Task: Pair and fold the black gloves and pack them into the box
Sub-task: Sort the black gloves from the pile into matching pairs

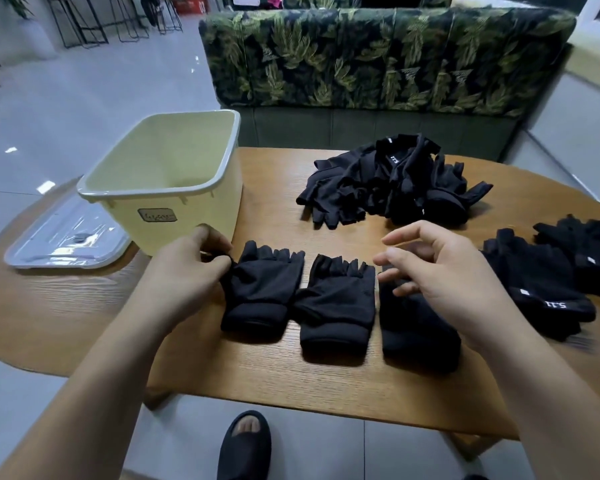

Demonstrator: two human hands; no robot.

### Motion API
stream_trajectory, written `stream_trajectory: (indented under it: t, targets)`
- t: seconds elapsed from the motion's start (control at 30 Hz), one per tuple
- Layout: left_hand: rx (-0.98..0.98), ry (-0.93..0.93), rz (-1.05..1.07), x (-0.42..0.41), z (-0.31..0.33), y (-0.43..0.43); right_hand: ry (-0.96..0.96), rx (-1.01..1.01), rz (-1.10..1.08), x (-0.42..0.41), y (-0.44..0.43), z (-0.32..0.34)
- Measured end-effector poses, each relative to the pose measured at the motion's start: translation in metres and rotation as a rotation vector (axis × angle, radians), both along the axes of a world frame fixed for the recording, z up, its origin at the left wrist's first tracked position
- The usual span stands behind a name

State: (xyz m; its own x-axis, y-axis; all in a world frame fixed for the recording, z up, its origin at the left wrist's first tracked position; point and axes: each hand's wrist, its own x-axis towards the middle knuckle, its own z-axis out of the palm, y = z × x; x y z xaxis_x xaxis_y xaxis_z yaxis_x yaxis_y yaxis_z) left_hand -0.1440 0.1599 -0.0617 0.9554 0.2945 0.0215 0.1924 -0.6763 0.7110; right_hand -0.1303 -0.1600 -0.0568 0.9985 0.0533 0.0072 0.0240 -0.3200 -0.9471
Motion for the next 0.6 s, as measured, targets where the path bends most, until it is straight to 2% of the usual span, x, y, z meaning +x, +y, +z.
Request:
stream_trajectory:
  t: [0.17,0.4,0.6]
  targets:
    - [0.1,-0.21,0.017,-0.005,0.013,-0.011,-0.094,-0.187,-0.095,0.013,-0.005,-0.003]
    - [-0.052,-0.182,-0.09,0.003,0.001,-0.034,-0.193,-0.485,-0.286,0.05,-0.008,-0.001]
    - [-0.061,-0.156,-0.147,0.011,0.0,-0.055,-0.203,-0.688,-0.38,0.107,-0.014,-0.001]
